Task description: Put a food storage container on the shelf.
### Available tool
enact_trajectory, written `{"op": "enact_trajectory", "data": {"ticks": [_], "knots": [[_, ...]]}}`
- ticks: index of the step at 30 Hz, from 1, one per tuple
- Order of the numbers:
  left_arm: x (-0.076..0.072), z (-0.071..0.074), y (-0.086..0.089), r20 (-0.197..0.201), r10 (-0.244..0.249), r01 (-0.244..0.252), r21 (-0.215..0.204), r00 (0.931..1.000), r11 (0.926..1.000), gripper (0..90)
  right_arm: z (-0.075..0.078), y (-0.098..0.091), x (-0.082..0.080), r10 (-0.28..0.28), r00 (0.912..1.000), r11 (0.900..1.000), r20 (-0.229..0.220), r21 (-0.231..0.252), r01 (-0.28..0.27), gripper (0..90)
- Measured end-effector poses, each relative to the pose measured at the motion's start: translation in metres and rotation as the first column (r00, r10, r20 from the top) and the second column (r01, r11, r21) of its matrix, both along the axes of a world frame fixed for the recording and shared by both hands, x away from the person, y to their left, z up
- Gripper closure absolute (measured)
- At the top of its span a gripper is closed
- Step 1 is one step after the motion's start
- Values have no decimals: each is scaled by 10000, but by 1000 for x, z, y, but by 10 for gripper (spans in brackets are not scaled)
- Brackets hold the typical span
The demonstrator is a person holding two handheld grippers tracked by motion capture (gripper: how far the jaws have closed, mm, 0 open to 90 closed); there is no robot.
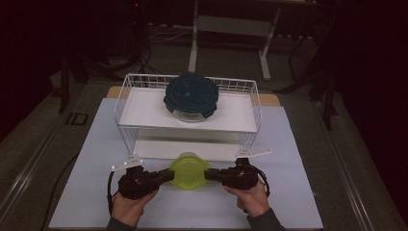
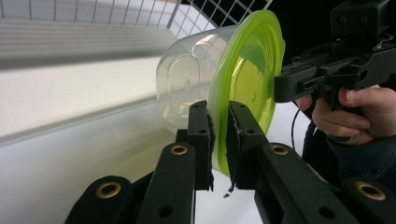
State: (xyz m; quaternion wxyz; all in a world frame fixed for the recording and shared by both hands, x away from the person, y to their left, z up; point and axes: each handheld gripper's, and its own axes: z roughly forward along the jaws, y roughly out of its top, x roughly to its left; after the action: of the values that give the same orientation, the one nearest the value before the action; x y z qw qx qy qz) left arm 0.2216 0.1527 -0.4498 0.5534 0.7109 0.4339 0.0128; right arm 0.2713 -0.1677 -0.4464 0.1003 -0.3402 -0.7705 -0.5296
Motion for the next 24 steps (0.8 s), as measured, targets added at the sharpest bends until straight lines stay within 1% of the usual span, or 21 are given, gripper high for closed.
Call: {"op": "enact_trajectory", "data": {"ticks": [3, 5, 8, 10, 11, 12, 16, 18, 19, 22, 23, 24], "knots": [[-1, 9, 1, 165, -6, 7, -74, 9999, 10000, 817, 11, 0, 0, 61, 9997, 10000, 232, 52, -62, 818], [-2, 17, 2, 312, -11, 16, -145, 9995, 9999, 818, 18, 0, 0, 113, 9991, 9999, 397, 45, -115, 818], [-3, 31, 2, 537, -28, 38, -177, 9986, 9998, 817, 33, 0, -2, 192, 9977, 9998, 648, 66, -197, 819], [-5, 43, 3, 768, -43, 58, -190, 9970, 9998, 818, 47, 1, -3, 242, 9955, 9997, 918, 74, -250, 819], [-5, 55, 4, 993, -33, 55, -227, 9951, 9997, 818, 52, 1, -3, 246, 9944, 9996, 1027, 75, -255, 819], [-5, 61, 4, 1113, -34, 56, -192, 9938, 9998, 818, 65, 1, -4, 279, 9911, 9995, 1304, 98, -294, 819], [0, 85, 4, 1512, 39, -19, -132, 9885, 9999, 818, 89, 3, -1, 166, 9849, 9996, 1724, 201, -204, 819], [4, 97, 4, 1698, 68, -38, -180, 9855, 9998, 818, 100, 2, 2, 73, 9816, 9996, 1910, 258, -125, 819], [5, 102, 3, 1788, 95, -55, -229, 9838, 9997, 818, 106, 2, 3, 17, 9796, 9995, 2010, 319, -83, 818], [11, 118, 2, 2016, 137, -97, -207, 9794, 9997, 819, 122, 1, 7, -123, 9754, 9990, 2202, 442, 26, 818], [11, 118, 2, 2016, 137, -97, -207, 9794, 9997, 819, 122, 1, 7, -123, 9754, 9990, 2202, 442, 26, 818], [12, 123, 1, 2076, 188, -146, -214, 9780, 9997, 819, 127, 1, 8, -165, 9745, 9990, 2237, 440, 68, 818]]}}
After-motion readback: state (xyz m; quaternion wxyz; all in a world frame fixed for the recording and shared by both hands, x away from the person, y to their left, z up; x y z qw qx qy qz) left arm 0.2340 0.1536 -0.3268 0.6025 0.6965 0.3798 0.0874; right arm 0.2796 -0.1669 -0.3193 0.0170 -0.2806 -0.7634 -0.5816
